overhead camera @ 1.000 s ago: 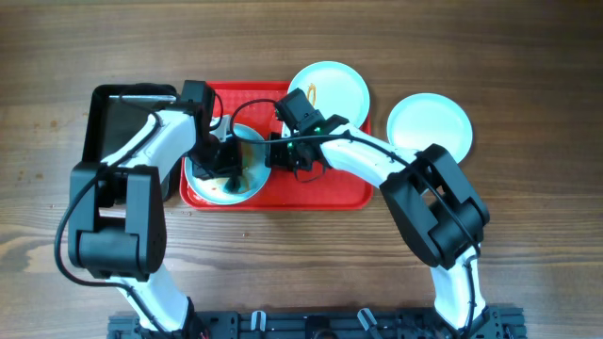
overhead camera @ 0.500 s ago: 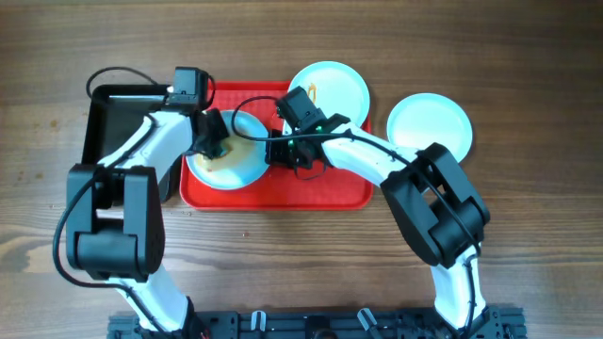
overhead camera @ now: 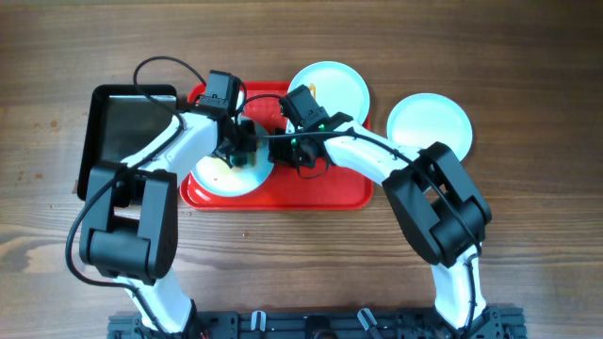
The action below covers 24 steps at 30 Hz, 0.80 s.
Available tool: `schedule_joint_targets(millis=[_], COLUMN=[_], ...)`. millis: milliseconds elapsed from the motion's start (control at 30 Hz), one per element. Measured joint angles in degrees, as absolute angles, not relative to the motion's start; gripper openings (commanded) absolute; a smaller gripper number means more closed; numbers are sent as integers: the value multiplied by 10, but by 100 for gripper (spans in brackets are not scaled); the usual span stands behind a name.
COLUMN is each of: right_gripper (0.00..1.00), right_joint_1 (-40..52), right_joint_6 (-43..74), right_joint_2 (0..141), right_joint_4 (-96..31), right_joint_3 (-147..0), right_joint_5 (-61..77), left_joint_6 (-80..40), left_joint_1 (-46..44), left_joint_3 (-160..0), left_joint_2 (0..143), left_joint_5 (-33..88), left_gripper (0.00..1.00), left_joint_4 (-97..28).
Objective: Clean dirty plates on tray and stack at the side
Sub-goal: 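Continue scrubbing the plate with the left gripper's sponge, right gripper holding rim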
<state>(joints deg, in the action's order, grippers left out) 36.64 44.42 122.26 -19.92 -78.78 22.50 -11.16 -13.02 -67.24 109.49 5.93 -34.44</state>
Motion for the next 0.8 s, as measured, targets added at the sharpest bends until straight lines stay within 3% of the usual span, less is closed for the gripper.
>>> schedule_joint_targets(millis=[233,567,800], right_gripper=[4,4,4], right_joint_1=[379,380,379], right_joint_6=[432,432,433], right_joint_2=[1223,1224,1224], right_joint_4=[-199,-196,-196], right_joint_3=[-787,-787,-787], right_joint_5=[236,236,236], left_joint_6=[-156,-332,-349], left_joint_1=[-112,-82,-60], left_joint_3=[-679,-675,-768], left_joint_2=[1092,1090,1102], left_joint_5=[53,-137,-99], left_gripper=[4,4,4], left_joint_4=[-450,-470,-583])
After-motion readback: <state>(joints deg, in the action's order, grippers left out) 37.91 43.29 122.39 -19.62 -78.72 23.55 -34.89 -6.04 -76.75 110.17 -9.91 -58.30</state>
